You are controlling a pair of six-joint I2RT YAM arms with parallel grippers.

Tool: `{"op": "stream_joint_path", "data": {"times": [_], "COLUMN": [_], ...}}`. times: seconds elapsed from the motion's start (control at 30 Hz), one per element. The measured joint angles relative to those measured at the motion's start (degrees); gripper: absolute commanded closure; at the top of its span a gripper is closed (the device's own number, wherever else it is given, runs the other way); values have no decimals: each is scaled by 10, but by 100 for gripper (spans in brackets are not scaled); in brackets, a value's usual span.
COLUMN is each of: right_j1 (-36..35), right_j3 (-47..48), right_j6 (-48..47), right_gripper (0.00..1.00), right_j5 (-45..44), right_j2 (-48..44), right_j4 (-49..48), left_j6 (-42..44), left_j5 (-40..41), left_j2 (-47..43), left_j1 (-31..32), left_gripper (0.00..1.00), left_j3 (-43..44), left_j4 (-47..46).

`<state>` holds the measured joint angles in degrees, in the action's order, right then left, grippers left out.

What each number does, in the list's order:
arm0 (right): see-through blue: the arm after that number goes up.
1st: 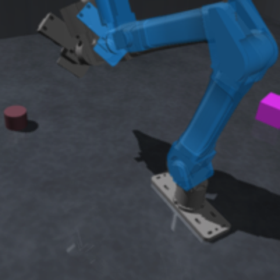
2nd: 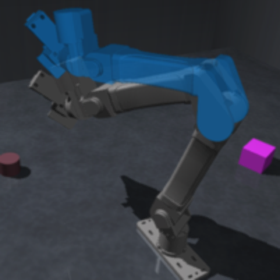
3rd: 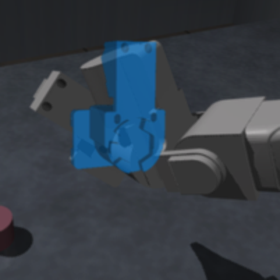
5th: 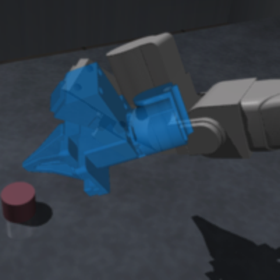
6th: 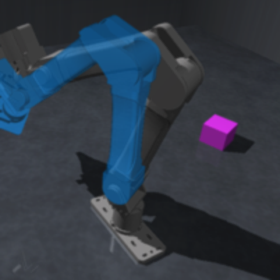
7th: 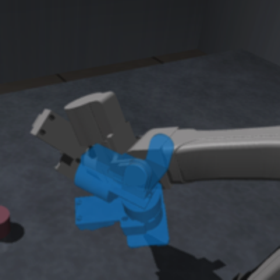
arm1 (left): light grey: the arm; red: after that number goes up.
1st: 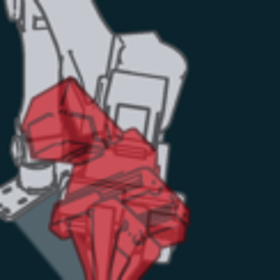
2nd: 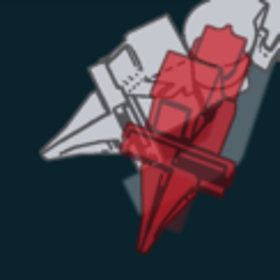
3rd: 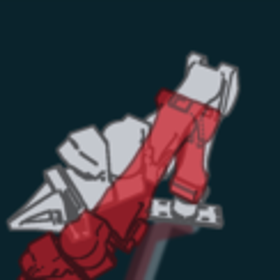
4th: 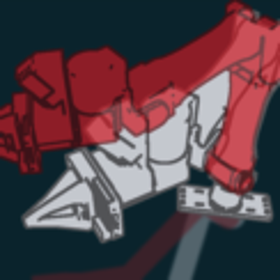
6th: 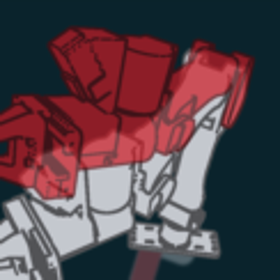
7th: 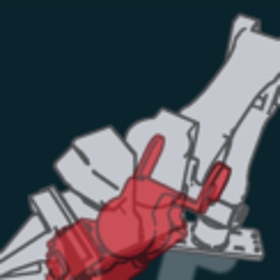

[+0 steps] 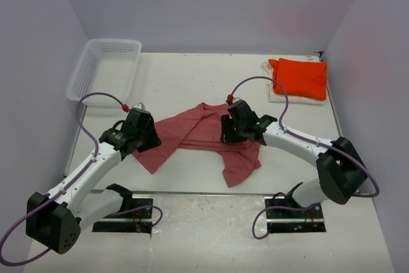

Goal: Fold and stack the t-shirts
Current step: Flatten out the tshirt

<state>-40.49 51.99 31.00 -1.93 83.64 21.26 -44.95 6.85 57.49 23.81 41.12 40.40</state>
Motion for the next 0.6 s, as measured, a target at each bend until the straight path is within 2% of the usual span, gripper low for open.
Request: {"op": "stream_joint_path", "data": {"times": [0.6], "right_j1": [0], "right_j3": [-15], "right_j6": [3], "right_gripper": [58], "right_j5": [-1], "right_j2": [25], "right_j4": [-11], "left_j6": [1], "left_j5": [0], "left_j2": [0], "left_j1": [0], "left_gripper": [54], "left_j3": [0], "left_j4": [0]}}
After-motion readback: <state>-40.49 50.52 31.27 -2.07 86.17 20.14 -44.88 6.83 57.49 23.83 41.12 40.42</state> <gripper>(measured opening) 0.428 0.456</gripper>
